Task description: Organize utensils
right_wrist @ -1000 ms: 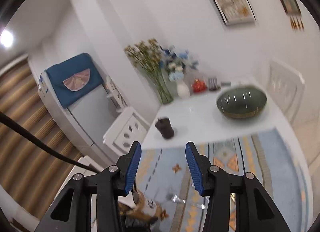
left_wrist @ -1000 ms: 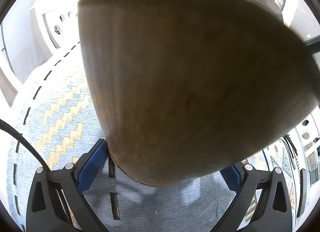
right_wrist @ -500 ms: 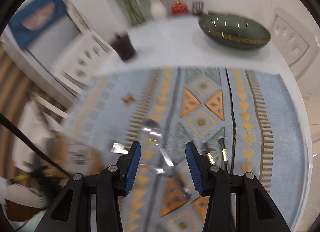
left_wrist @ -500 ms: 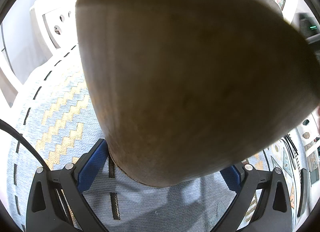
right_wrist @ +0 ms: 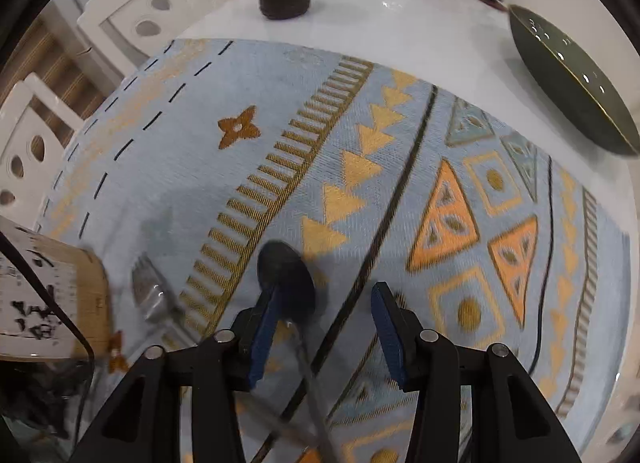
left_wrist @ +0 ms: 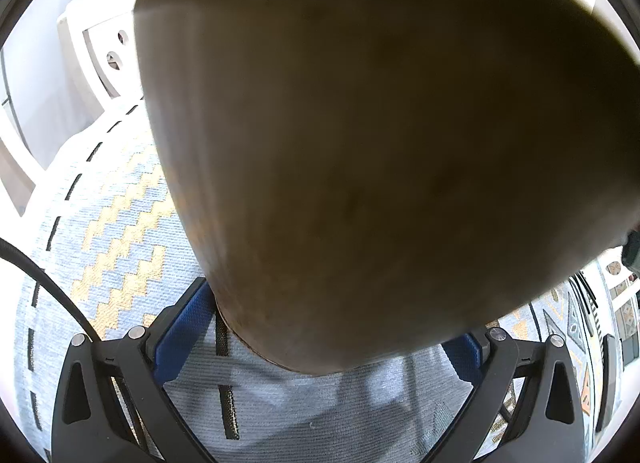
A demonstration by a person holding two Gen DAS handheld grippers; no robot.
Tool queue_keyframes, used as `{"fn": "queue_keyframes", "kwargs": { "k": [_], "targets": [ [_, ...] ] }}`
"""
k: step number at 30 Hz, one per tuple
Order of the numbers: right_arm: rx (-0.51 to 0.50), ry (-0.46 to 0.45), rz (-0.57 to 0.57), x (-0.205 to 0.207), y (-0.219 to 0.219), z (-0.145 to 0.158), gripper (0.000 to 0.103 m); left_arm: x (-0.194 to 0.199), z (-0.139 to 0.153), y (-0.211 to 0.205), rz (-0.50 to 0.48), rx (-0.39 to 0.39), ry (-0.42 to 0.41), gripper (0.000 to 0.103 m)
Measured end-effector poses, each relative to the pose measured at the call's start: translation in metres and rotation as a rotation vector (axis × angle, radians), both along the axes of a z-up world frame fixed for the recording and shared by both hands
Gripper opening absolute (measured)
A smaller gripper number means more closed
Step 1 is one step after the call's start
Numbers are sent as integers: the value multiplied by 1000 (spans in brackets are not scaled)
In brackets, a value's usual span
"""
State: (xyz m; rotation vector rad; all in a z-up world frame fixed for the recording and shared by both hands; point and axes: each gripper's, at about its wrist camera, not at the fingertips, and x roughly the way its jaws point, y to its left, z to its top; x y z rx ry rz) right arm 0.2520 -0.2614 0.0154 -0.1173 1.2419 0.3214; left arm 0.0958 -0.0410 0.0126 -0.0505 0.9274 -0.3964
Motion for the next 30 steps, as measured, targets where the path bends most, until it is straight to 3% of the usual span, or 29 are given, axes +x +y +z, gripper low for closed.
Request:
{"fn": "queue_keyframes", "kwargs": {
  "k": [5,8,12,14,16,21,23,30],
  "targets": [
    [52,1,-61,6,-6,-2,47,0,0,-1,0,1,0,102],
    [6,-35,-29,-7,9,1,34,0,0,-1,0,1,0,102],
    [-37,-43,27,-24,25,3,26,0,0,-1,0,1,0,102],
    [-71,-72,37,-29,29,5,13,0,0,-1,0,1,0,102],
    [-52,-81,22,-32,27,10,8,1,0,-2,0,2,0,102],
    [4,-36,47,-45,30,15,7,2,1,-2,0,-4,0,102],
    [-23,-33,57,-46,35,11,7,2,1,-1,0,-4,0,102],
    [-13,35,29,-25,39,-1,7,1,2,0,0,-9,0,102]
  ]
}}
